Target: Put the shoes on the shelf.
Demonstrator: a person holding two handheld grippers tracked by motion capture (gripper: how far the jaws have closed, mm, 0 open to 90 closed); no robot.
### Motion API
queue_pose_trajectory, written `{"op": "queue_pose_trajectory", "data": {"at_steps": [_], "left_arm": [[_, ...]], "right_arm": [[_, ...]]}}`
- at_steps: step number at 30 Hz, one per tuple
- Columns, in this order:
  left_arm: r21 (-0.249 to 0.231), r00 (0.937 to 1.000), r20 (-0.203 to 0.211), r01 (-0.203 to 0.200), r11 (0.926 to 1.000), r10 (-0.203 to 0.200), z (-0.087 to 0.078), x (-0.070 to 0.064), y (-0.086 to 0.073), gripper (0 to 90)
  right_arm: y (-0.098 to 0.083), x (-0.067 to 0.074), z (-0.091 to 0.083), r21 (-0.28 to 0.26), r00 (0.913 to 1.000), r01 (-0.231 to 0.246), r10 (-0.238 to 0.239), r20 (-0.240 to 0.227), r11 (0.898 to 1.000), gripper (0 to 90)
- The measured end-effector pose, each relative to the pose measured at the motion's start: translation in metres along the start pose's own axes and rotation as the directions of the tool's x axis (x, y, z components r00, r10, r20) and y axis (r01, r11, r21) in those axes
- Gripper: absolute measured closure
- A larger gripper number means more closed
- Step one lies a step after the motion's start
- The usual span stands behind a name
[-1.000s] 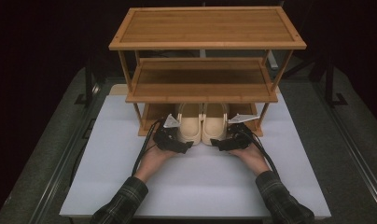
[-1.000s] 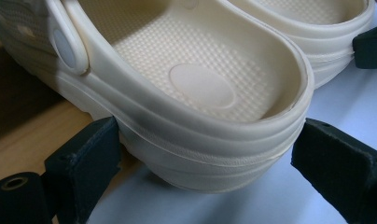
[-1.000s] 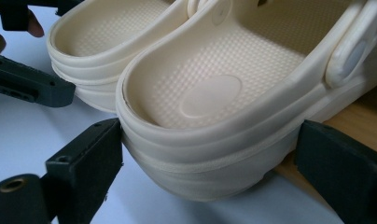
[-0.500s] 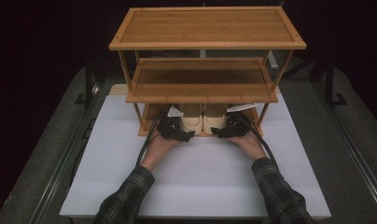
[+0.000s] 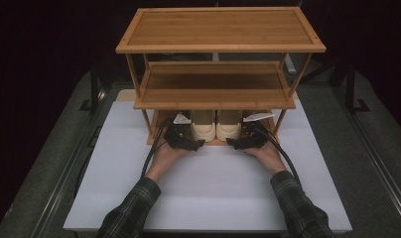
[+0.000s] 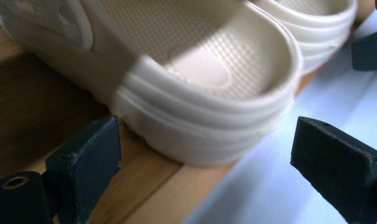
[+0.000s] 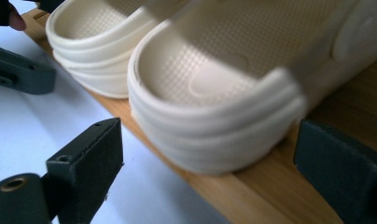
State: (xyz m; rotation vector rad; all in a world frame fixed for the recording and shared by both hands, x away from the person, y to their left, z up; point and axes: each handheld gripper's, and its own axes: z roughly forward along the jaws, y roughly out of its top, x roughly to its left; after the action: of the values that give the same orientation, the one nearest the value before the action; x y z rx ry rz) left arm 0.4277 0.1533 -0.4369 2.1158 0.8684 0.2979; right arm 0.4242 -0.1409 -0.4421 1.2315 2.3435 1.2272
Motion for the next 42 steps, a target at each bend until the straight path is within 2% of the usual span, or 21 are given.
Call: {"op": "queue_pose_trajectory", "data": {"at_steps": [3, 4, 6, 10, 13, 15, 20, 25, 28, 32, 36, 39, 42], "left_arm": [[-0.010, 0.9996, 0.004, -0.027, 0.9996, 0.027, -0.013, -0.001, -0.007, 8.3], [-0.017, 0.9997, 0.003, -0.024, 0.9996, 0.024, -0.017, -0.002, -0.009, 8.3], [-0.017, 0.9995, 0.003, -0.030, 0.9994, 0.030, -0.025, -0.003, -0.014, 8.3], [-0.029, 0.9993, -0.004, -0.036, 0.9989, 0.036, -0.046, -0.005, -0.022, 8.3], [-0.020, 0.9986, -0.002, -0.054, 0.9983, 0.054, -0.063, -0.007, -0.031, 8.3], [-0.013, 0.9975, -0.013, -0.069, 0.9975, 0.069, -0.075, -0.008, -0.037, 8.3], [-0.018, 0.9970, -0.019, -0.076, 0.9970, 0.075, -0.100, -0.010, -0.051, 8.3], [0.008, 0.9950, -0.034, -0.094, 0.9955, 0.094, -0.126, -0.012, -0.072, 8.3], [0.010, 0.9963, -0.042, -0.075, 0.9971, 0.075, -0.140, -0.011, -0.088, 8.3], [0.056, 0.9954, -0.063, -0.068, 0.9961, 0.071, -0.155, -0.009, -0.109, 8.3], [0.091, 0.9960, -0.061, -0.060, 0.9941, 0.065, -0.162, -0.007, -0.128, 8.2], [0.122, 0.9945, -0.072, -0.067, 0.9903, 0.076, -0.165, -0.005, -0.141, 8.2], [0.127, 0.9960, -0.069, -0.047, 0.9908, 0.056, -0.167, -0.001, -0.151, 8.2]], "right_arm": [[-0.007, 0.000, -0.007, 0.004, 1.0000, -0.009, 0.009, 0.001, 1.000, 3.6], [-0.011, 0.001, -0.012, -0.010, 1.0000, 0.006, -0.006, 0.008, 1.000, 4.5], [-0.016, 0.002, -0.018, -0.003, 0.9999, 0.006, -0.006, 0.008, 1.000, 4.0], [-0.022, 0.003, -0.037, -0.034, 0.9996, 0.020, -0.019, 0.022, 0.999, 4.0], [-0.027, 0.005, -0.050, -0.059, 0.9995, 0.022, -0.020, 0.025, 0.998, 4.2], [-0.030, 0.007, -0.058, -0.058, 0.9996, 0.015, -0.014, 0.025, 0.998, 4.1], [-0.044, 0.011, -0.078, -0.074, 0.9993, 0.021, -0.019, 0.032, 0.997, 4.1], [-0.063, 0.010, -0.100, -0.076, 0.9982, 0.026, -0.022, 0.055, 0.997, 4.1], [-0.076, 0.008, -0.114, -0.071, 0.9975, 0.021, -0.017, 0.068, 0.997, 4.1], [-0.097, 0.005, -0.129, -0.025, 0.9938, 0.026, -0.023, 0.109, 0.999, 4.1], [-0.117, 0.001, -0.139, 0.021, 0.9907, 0.009, -0.011, 0.136, 1.000, 4.1], [-0.126, -0.001, -0.143, 0.047, 0.9875, 0.005, -0.012, 0.157, 0.999, 4.1], [-0.132, -0.003, -0.145, 0.068, 0.9849, 0.001, -0.013, 0.172, 0.998, 4.1]]}}
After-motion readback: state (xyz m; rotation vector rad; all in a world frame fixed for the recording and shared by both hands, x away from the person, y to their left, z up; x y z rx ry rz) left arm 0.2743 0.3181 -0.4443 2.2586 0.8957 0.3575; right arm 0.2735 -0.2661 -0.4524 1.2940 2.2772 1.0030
